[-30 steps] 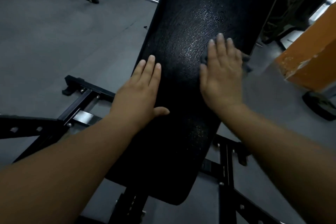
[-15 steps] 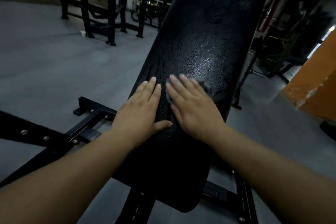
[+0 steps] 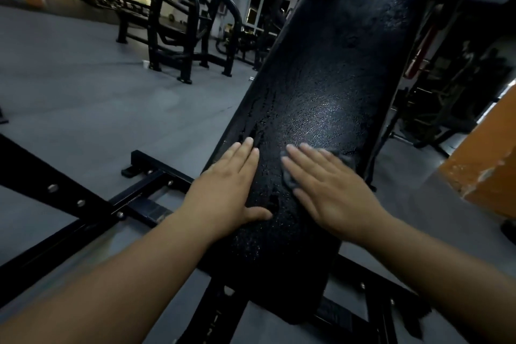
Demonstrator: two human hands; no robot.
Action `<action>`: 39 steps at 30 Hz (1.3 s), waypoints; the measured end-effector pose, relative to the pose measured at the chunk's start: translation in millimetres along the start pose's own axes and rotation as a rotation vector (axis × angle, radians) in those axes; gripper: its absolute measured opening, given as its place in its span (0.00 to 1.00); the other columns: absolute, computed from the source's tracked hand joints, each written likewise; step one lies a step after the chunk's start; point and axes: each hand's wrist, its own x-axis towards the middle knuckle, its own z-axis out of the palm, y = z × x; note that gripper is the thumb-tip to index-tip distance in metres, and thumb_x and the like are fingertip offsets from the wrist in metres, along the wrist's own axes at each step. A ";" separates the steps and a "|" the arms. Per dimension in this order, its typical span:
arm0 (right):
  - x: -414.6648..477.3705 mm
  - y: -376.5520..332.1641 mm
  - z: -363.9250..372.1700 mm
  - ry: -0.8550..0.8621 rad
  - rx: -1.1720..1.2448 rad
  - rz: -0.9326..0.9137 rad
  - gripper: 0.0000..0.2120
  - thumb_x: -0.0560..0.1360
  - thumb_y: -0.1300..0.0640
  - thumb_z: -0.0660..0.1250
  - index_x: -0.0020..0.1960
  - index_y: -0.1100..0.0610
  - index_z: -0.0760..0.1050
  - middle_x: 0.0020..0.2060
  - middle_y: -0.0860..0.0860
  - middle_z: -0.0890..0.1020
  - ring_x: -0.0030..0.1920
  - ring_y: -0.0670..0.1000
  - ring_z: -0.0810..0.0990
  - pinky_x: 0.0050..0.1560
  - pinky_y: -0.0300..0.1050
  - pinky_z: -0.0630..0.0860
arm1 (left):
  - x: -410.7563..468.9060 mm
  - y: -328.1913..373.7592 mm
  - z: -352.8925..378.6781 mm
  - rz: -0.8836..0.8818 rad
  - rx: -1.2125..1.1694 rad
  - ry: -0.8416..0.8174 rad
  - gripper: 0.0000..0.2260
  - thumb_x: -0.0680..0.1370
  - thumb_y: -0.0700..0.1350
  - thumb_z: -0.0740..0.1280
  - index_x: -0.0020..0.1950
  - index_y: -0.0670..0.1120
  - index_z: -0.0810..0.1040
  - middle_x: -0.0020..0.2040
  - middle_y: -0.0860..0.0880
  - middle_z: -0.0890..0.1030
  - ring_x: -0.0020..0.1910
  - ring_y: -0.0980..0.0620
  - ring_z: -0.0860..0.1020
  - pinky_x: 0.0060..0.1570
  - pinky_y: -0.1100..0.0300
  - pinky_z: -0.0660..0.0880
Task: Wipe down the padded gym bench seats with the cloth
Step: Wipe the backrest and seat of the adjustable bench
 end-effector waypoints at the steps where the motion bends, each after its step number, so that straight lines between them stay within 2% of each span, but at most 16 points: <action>1: 9.1 6.4 -2.2 0.008 -0.001 0.070 0.27 0.83 0.45 0.50 0.79 0.54 0.62 0.79 0.52 0.62 0.79 0.54 0.58 0.78 0.55 0.57 | -2.6 -1.6 -2.2 0.007 0.000 -0.026 0.53 0.72 0.71 0.66 0.81 0.48 0.38 0.80 0.52 0.33 0.80 0.53 0.38 0.79 0.54 0.50; 4: 50.4 -19.5 -1.2 0.097 0.030 0.353 0.29 0.82 0.44 0.49 0.80 0.56 0.60 0.79 0.54 0.60 0.79 0.57 0.56 0.79 0.56 0.53 | -7.2 -7.7 -8.3 0.045 0.042 -0.049 0.52 0.72 0.69 0.67 0.81 0.48 0.38 0.80 0.52 0.34 0.80 0.53 0.39 0.78 0.56 0.50; 5: 52.1 -39.6 3.3 0.086 0.039 0.336 0.29 0.82 0.45 0.50 0.79 0.57 0.61 0.79 0.55 0.61 0.79 0.58 0.57 0.78 0.57 0.54 | -10.6 -9.8 -8.1 0.046 0.046 -0.048 0.52 0.72 0.68 0.67 0.81 0.48 0.39 0.81 0.51 0.35 0.80 0.53 0.40 0.78 0.56 0.50; 8: 9.4 -62.5 12.7 -0.036 0.019 -0.021 0.28 0.81 0.47 0.55 0.77 0.58 0.65 0.78 0.55 0.64 0.78 0.58 0.61 0.77 0.56 0.58 | -20.6 -13.9 -5.4 0.014 0.018 -0.036 0.51 0.73 0.66 0.69 0.81 0.47 0.40 0.81 0.50 0.37 0.80 0.52 0.42 0.78 0.56 0.51; 10: -5.6 -31.7 4.2 -0.078 0.020 -0.115 0.28 0.82 0.46 0.54 0.78 0.57 0.65 0.78 0.54 0.64 0.78 0.57 0.62 0.77 0.56 0.59 | -29.9 -15.8 -4.6 -0.023 -0.006 -0.044 0.52 0.73 0.66 0.68 0.81 0.46 0.39 0.81 0.49 0.35 0.80 0.51 0.42 0.77 0.56 0.50; 14: 55.6 24.5 -16.5 0.029 0.017 0.288 0.31 0.84 0.41 0.44 0.80 0.58 0.59 0.79 0.56 0.60 0.79 0.58 0.56 0.78 0.53 0.51 | -41.4 -17.9 -0.8 -0.066 -0.048 -0.024 0.52 0.74 0.67 0.67 0.81 0.46 0.37 0.80 0.48 0.34 0.80 0.49 0.40 0.76 0.57 0.46; 16: 105.3 3.5 -16.1 0.050 0.028 0.444 0.29 0.84 0.42 0.45 0.81 0.55 0.53 0.81 0.53 0.54 0.80 0.55 0.50 0.78 0.52 0.45 | -43.1 -18.2 2.3 -0.107 -0.065 -0.011 0.53 0.73 0.68 0.67 0.81 0.45 0.37 0.80 0.48 0.33 0.80 0.49 0.39 0.76 0.56 0.45; 18: 130.0 -37.5 -9.9 0.017 0.036 0.358 0.28 0.84 0.44 0.47 0.81 0.54 0.53 0.81 0.52 0.54 0.80 0.55 0.50 0.78 0.52 0.44 | -41.9 -19.0 4.0 -0.145 -0.083 -0.013 0.54 0.72 0.68 0.67 0.81 0.44 0.36 0.80 0.47 0.32 0.80 0.49 0.38 0.76 0.56 0.44; 22: 107.2 -31.6 -15.0 -0.104 0.018 -0.104 0.27 0.82 0.46 0.51 0.79 0.54 0.62 0.79 0.52 0.63 0.78 0.55 0.60 0.78 0.53 0.56 | -37.1 -26.0 -1.3 -0.130 -0.111 -0.025 0.54 0.73 0.68 0.67 0.80 0.43 0.35 0.80 0.45 0.32 0.80 0.48 0.38 0.76 0.56 0.44; 24: 123.2 11.2 -24.1 -0.073 -0.013 -0.019 0.24 0.82 0.49 0.53 0.77 0.54 0.64 0.76 0.54 0.66 0.74 0.58 0.66 0.74 0.54 0.63 | -37.1 -28.6 -2.9 -0.095 -0.118 -0.026 0.54 0.73 0.68 0.67 0.80 0.44 0.34 0.79 0.46 0.31 0.80 0.48 0.39 0.76 0.56 0.46; 27: 175.2 30.4 -31.2 0.071 -0.025 0.386 0.24 0.84 0.48 0.51 0.78 0.55 0.63 0.78 0.54 0.63 0.77 0.60 0.60 0.76 0.56 0.56 | -36.5 -27.3 1.2 -0.079 -0.094 -0.013 0.54 0.73 0.70 0.65 0.80 0.44 0.34 0.79 0.46 0.29 0.80 0.48 0.39 0.76 0.55 0.46; 28: 189.7 10.4 -25.3 0.069 -0.055 0.371 0.22 0.84 0.49 0.52 0.74 0.54 0.69 0.75 0.54 0.68 0.75 0.60 0.63 0.75 0.58 0.58 | -35.7 -27.6 3.6 -0.081 -0.087 -0.008 0.54 0.73 0.71 0.64 0.80 0.44 0.33 0.78 0.46 0.29 0.80 0.47 0.38 0.76 0.55 0.46; 30: 189.3 -36.9 -11.6 0.051 -0.092 0.098 0.15 0.81 0.51 0.58 0.59 0.56 0.79 0.59 0.55 0.80 0.63 0.61 0.74 0.66 0.59 0.67 | -34.5 -27.8 6.4 -0.090 -0.104 -0.007 0.54 0.73 0.70 0.65 0.80 0.45 0.34 0.79 0.46 0.29 0.80 0.48 0.38 0.76 0.56 0.45; 31: 173.1 -53.7 -5.4 0.027 -0.064 -0.040 0.14 0.80 0.51 0.59 0.57 0.56 0.80 0.57 0.55 0.81 0.62 0.61 0.75 0.66 0.58 0.68 | -34.4 -28.4 6.2 -0.090 -0.113 -0.004 0.54 0.73 0.70 0.66 0.80 0.45 0.35 0.79 0.46 0.30 0.80 0.49 0.38 0.76 0.57 0.45; 35: 98.7 -16.7 -12.8 -0.068 -0.019 -0.142 0.26 0.82 0.45 0.54 0.78 0.54 0.64 0.78 0.50 0.64 0.79 0.55 0.60 0.78 0.54 0.56 | -40.8 -31.1 4.2 -0.098 -0.148 -0.009 0.52 0.74 0.67 0.65 0.80 0.44 0.36 0.79 0.47 0.31 0.80 0.50 0.39 0.76 0.58 0.49; 39: 118.9 -4.8 -15.1 0.032 0.005 0.236 0.27 0.84 0.45 0.47 0.80 0.53 0.57 0.80 0.50 0.58 0.80 0.54 0.52 0.80 0.54 0.50 | -41.9 -29.1 1.2 -0.109 -0.138 -0.012 0.51 0.75 0.68 0.65 0.80 0.44 0.37 0.80 0.47 0.32 0.80 0.49 0.42 0.75 0.57 0.54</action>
